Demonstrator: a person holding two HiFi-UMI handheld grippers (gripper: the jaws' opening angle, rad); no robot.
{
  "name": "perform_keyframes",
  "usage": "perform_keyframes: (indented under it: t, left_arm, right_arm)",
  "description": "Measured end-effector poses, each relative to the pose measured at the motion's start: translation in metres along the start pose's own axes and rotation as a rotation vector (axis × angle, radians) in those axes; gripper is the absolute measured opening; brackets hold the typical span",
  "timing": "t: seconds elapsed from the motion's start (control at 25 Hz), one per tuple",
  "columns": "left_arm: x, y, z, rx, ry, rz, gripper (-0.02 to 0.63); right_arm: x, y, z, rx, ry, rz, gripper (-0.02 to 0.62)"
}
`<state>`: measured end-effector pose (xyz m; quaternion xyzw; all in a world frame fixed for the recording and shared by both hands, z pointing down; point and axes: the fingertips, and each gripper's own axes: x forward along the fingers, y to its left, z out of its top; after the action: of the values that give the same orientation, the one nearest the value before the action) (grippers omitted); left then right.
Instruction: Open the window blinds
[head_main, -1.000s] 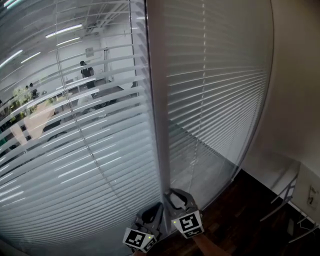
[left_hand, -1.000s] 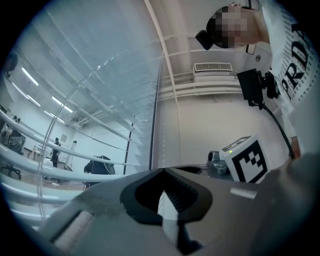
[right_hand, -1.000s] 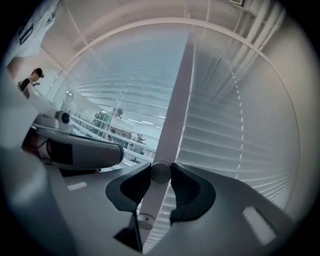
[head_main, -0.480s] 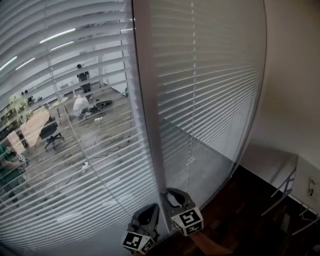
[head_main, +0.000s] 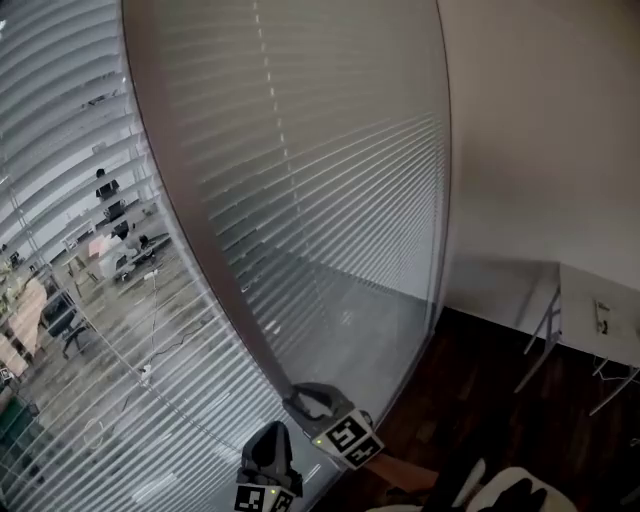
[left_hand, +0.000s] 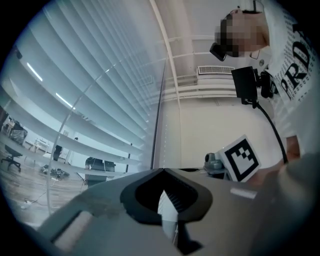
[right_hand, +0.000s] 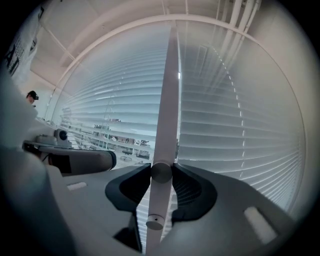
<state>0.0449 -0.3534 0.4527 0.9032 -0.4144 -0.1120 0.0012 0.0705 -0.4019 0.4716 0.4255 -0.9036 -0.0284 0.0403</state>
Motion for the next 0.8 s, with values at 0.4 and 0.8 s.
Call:
perform_keyframes:
  t: [0.4,0.8]
  left_arm:
    - [-0.004,0.005,-0.003,-0.029,-0.004,0.029,-0.008]
    - [-0.010,0.005,-0.008,-0.047,-0.009,0.043,-0.008]
  right_arm:
    - [0.003,-0.008,0.004,-0.029,-0.002,-0.037,0.122]
    - [0.003,-0.008,0.004,-0.031,-0.005,-0.047,0.123]
